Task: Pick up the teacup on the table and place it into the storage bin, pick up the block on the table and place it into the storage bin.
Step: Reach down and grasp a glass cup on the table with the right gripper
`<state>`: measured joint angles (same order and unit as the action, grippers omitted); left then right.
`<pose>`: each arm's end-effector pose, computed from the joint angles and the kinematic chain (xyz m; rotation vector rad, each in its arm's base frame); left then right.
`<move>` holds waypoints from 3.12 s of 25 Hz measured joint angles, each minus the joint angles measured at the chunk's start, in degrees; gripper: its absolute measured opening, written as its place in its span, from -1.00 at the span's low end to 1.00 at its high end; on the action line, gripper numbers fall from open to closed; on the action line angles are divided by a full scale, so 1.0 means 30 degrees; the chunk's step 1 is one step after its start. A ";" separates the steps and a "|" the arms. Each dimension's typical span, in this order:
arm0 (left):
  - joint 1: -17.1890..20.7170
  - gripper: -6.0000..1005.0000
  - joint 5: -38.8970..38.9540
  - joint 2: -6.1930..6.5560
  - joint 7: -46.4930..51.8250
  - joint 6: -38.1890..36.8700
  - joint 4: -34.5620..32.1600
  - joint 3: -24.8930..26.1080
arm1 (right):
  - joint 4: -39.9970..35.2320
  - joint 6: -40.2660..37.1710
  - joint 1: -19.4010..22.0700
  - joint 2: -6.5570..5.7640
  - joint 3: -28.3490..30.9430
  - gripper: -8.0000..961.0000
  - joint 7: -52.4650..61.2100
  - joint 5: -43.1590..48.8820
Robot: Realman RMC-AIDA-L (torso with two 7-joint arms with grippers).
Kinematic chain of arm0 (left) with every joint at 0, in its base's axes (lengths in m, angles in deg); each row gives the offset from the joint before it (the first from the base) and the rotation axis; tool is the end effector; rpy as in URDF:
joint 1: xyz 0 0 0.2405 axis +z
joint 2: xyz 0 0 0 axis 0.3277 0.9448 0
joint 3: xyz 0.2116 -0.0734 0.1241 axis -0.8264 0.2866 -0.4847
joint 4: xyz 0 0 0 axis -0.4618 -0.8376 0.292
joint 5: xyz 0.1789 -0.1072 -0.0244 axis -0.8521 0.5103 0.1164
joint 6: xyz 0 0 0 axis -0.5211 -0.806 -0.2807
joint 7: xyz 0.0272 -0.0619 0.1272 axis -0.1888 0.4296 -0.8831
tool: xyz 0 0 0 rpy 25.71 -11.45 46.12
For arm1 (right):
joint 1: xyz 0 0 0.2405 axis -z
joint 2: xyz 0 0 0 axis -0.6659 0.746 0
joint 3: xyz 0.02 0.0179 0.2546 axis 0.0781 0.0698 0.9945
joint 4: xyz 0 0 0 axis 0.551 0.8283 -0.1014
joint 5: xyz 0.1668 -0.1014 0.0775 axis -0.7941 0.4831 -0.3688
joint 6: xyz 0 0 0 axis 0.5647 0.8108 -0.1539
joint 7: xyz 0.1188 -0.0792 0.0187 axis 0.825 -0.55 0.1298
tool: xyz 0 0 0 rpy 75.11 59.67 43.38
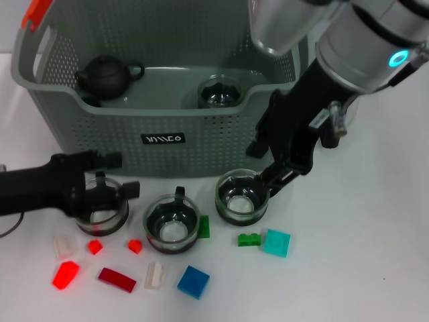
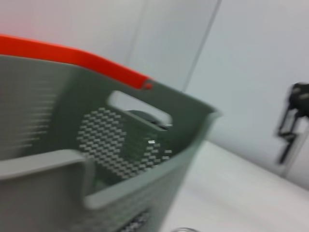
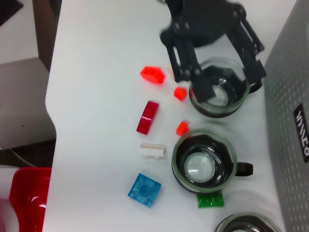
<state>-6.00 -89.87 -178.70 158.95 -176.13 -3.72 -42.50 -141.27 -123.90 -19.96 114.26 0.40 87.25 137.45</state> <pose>-0.3024 0.2871 0.0431 -2.6425 -0.7817 -0.7793 0.0234 0.3514 -0.0046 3.0634 0.0383 0.6146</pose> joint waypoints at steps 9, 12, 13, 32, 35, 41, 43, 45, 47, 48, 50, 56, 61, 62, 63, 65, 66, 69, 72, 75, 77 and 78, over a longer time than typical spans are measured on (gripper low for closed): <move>0.0268 0.68 -0.1372 0.0147 0.0853 -0.1834 -0.0845 0.0284 | 0.1234 0.2324 0.1019 0.0017 -0.2341 0.08 -0.0367 -0.0406; 0.0283 0.68 -0.1394 0.0132 0.0939 -0.1843 -0.0844 0.0285 | 0.1457 0.3392 0.1503 0.0017 -0.3428 0.08 -0.0871 -0.0382; 0.0288 0.68 -0.1394 0.0128 0.0960 -0.1844 -0.0844 0.0285 | 0.1487 0.3774 0.1677 0.0019 -0.3835 0.08 -0.0986 -0.0390; 0.0235 0.68 -0.1384 0.0088 0.1200 -0.1555 -0.0753 0.0284 | 0.3212 0.8338 0.2180 0.0046 -0.8722 0.08 -0.1503 0.0568; 0.0288 0.68 -0.1379 0.0084 0.1195 -0.1511 -0.0753 0.0283 | 0.3362 0.8962 0.2217 0.0109 -0.9167 0.08 -0.1489 0.0884; 0.0318 0.68 -0.1379 0.0057 0.1200 -0.1339 -0.0715 0.0283 | 0.4353 0.9806 0.2030 0.0181 -0.9618 0.08 -0.1403 0.0889; 0.0318 0.68 -0.1379 0.0057 0.1204 -0.1306 -0.0696 0.0283 | 0.4586 0.9970 0.2012 0.0198 -0.9632 0.08 -0.1405 0.0787; 0.0317 0.68 -0.1379 0.0057 0.1204 -0.1252 -0.0693 0.0283 | 0.4736 1.0096 0.2041 0.0206 -0.9638 0.08 -0.1447 0.0627; 0.0298 0.68 -0.1380 0.0044 0.1204 -0.1168 -0.0682 0.0283 | 0.4894 1.0260 0.2079 0.0210 -0.9643 0.08 -0.1489 0.0521; 0.0282 0.68 -0.1380 0.0035 0.1204 -0.1111 -0.0675 0.0285 | 0.5037 1.0346 0.2081 0.0211 -0.9645 0.08 -0.1496 0.0483; 0.0269 0.68 -0.1380 0.0031 0.1205 -0.1023 -0.0662 0.0263 | 0.5441 1.0503 0.2045 0.0215 -0.9677 0.08 -0.1514 0.0273; 0.0234 0.68 -0.1381 0.0030 0.1193 -0.0965 -0.0626 0.0251 | 0.6312 1.0946 0.1893 0.0240 -0.9718 0.08 -0.1793 -0.0180; 0.0216 0.68 -0.1381 0.0029 0.1190 -0.0809 -0.0626 0.0229 | 0.6870 1.1341 0.1819 0.0255 -0.9767 0.08 -0.2016 -0.0559; 0.0213 0.68 -0.1381 0.0029 0.1192 -0.0803 -0.0626 0.0224 | 0.6995 1.1407 0.1786 0.0255 -0.9812 0.08 -0.2022 -0.0592; 0.0206 0.68 -0.1382 0.0029 0.1192 -0.0798 -0.0627 0.0224 | 0.7124 1.1482 0.1759 0.0254 -0.9867 0.08 -0.2030 -0.0636; 0.0182 0.68 -0.1381 0.0029 0.1194 -0.0785 -0.0621 0.0230 | 0.7390 1.1630 0.1678 0.0254 -0.9945 0.08 -0.2042 -0.0697; 0.0178 0.68 -0.1381 0.0029 0.1194 -0.0781 -0.0613 0.0233 | 0.7508 1.1710 0.1638 0.0252 -0.9956 0.08 -0.2043 -0.0709; 0.0167 0.68 -0.1381 0.0028 0.1198 -0.0759 -0.0604 0.0231 | 0.7714 1.1875 0.1571 0.0253 -0.9970 0.08 -0.2044 -0.0729; 0.0167 0.68 -0.1382 0.0029 0.1200 -0.0744 -0.0604 0.0231 | 0.7836 1.1987 0.1550 0.0253 -1.0007 0.08 -0.2044 -0.0734; 0.0169 0.68 -0.1382 0.0029 0.1197 -0.0741 -0.0604 0.0252 | 0.8082 1.2133 0.1478 0.0252 -1.0077 0.08 -0.2044 -0.0736; 0.0171 0.68 -0.1381 0.0029 0.1194 -0.0725 -0.0605 0.0260 | 0.8287 1.2184 0.1412 0.0252 -1.0101 0.08 -0.2044 -0.0734; 0.0172 0.68 -0.1382 0.0029 0.1194 -0.0719 -0.0606 0.0259 | 0.8381 1.2240 0.1379 0.0252 -1.0107 0.08 -0.2043 -0.0734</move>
<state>-5.48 -94.01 -178.61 162.53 -178.29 -5.54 -41.73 -116.13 -87.18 -15.82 115.01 -29.92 81.12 135.24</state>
